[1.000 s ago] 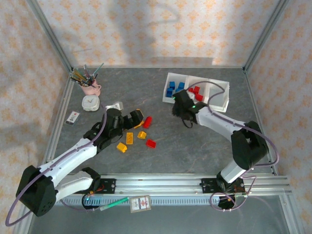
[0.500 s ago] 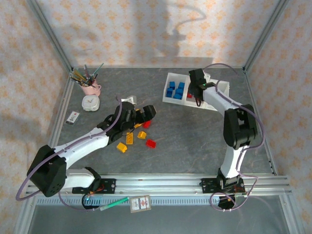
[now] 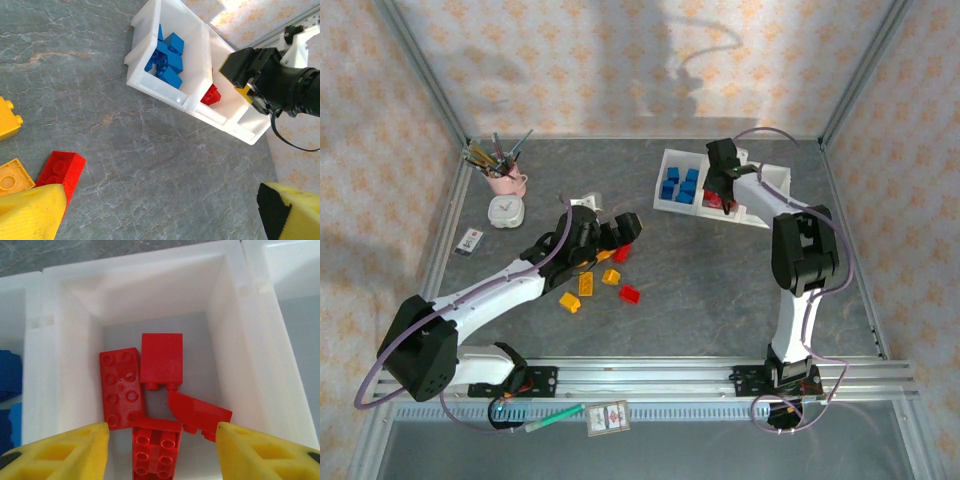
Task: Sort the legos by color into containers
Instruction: Place the lego in the container, then pick up the lego from the center of the table.
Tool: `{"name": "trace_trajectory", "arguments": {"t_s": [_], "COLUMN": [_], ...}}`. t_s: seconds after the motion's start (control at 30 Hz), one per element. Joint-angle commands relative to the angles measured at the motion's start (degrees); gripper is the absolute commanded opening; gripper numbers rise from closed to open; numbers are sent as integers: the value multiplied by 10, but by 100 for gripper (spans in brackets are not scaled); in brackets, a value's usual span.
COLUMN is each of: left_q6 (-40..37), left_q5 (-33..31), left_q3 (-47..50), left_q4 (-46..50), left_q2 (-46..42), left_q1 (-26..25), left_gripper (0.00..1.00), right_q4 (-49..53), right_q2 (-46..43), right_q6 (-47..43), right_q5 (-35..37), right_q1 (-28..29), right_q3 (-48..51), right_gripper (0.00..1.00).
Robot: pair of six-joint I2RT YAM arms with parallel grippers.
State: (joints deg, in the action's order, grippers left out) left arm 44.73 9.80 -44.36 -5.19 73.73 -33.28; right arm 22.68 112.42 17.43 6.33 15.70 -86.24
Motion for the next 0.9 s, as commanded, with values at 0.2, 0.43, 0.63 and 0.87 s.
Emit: {"name": "trace_trajectory", "arguments": {"t_s": [0.2,0.43,0.63,0.87], "left_q6": [-15,-9,-9,-2], "left_q5": [-37,-38,-51,-69], "left_q3": [12,65,104,129], "left_q4": [39,68,102,133], "left_q2": [-65,-128,-185,-231], "left_q1": [17,54,76,91], "left_gripper": [99,99,99,99], "right_q4": [5,-19,-39,-65], "right_q2": [-121,-170,-150,-85], "right_q6": [31,101,157,189], "right_q5": [-28,-54,-51,-70], "right_q1": [61,150,242,303], "right_q3": [72,153,170,147], "right_gripper": [62,67,72,77]}}
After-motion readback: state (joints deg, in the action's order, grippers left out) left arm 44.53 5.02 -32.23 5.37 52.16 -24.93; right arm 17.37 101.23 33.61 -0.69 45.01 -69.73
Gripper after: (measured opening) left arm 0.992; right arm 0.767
